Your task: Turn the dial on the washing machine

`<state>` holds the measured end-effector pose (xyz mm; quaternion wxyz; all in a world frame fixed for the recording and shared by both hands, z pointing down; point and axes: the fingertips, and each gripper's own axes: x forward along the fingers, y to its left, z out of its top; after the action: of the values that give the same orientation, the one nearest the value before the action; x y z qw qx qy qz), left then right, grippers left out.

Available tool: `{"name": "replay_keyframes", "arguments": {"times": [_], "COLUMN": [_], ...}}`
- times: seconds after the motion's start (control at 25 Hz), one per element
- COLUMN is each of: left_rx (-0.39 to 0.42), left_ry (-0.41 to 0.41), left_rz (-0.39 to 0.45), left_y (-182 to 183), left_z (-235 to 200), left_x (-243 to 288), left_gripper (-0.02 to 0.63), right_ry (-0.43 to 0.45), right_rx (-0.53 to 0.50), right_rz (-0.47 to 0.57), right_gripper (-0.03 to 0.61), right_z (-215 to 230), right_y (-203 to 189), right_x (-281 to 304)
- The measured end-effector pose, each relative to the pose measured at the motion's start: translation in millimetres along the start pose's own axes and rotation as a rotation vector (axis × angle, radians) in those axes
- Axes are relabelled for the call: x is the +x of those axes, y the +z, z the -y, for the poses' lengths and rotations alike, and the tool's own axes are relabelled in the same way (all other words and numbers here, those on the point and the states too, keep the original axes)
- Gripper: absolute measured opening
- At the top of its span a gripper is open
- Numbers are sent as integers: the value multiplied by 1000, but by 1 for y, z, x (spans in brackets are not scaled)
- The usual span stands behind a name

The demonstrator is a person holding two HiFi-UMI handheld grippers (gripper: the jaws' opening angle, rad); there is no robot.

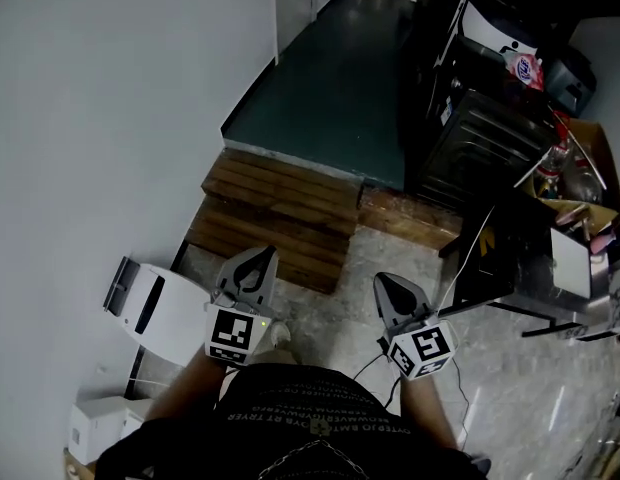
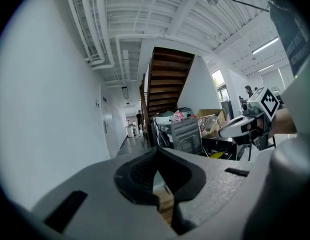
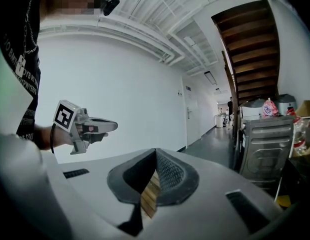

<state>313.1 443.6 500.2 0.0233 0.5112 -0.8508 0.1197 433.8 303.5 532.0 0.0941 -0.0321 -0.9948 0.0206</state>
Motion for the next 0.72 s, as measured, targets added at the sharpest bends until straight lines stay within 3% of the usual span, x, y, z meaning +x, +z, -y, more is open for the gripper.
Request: {"name": "replay_keyframes", "arguments": {"times": [0.12,0.28,0.72], "left_rx": [18,36,-4], "left_ry": [-51,-101,-103], "left_rz": [44,32,54], "left_y": [8,0,-8], "left_z": [-17,-36,-130], "left_x": [29,61,97], "left_gripper": [8,6,7], "right_ry": [-20,-32,-36], "right_rx": [-5,0,-43], "right_rz": [-9,-27,-43], "right_gripper": [-3,-3,-3], "right_z": [11,19,7], "right_y": [5,6,32], "right_x": [33,71,164]}}
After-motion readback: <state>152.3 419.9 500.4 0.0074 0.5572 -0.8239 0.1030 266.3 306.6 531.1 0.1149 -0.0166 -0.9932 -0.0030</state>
